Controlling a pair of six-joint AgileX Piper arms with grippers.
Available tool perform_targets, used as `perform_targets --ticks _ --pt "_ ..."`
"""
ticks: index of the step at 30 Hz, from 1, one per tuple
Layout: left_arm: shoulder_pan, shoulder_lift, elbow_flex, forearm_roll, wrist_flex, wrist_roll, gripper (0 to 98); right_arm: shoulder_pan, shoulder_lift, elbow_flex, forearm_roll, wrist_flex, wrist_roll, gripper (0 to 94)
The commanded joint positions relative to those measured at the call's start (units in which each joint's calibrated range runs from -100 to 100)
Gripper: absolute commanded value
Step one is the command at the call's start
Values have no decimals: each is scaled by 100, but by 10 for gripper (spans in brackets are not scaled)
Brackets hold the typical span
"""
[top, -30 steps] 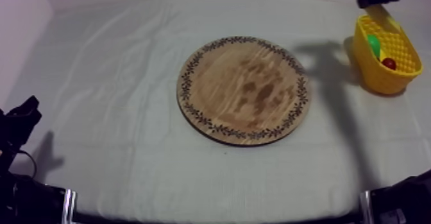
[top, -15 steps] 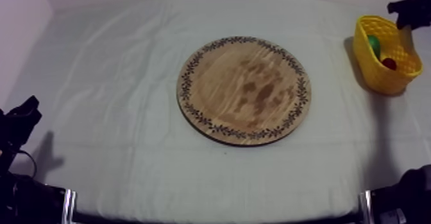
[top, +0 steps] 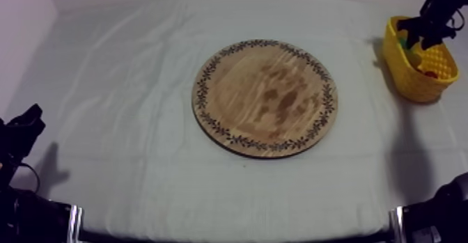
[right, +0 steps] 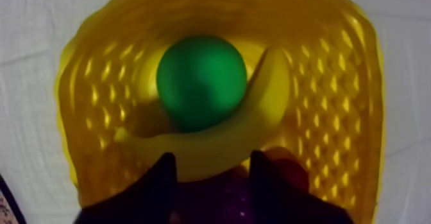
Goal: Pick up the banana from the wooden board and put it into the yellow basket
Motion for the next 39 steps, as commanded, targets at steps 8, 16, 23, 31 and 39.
perform_targets --ticks 8,16,23,31,39 --pt "1 3 4 2 0 1 1 -47 -1167 54 -262 505 247 116" --pt "1 3 4 2 0 1 1 -482 -3437 1246 -543 711 350 14" --pt "1 3 4 2 0 -3 1 -1001 -5839 3235 -894 -73 249 8" --pt "1 3 4 2 0 1 1 -1044 -8824 6106 -1430 -1945 399 7" --pt "1 3 4 2 0 -1 1 -637 -10814 8036 -2338 -2799 817 7"
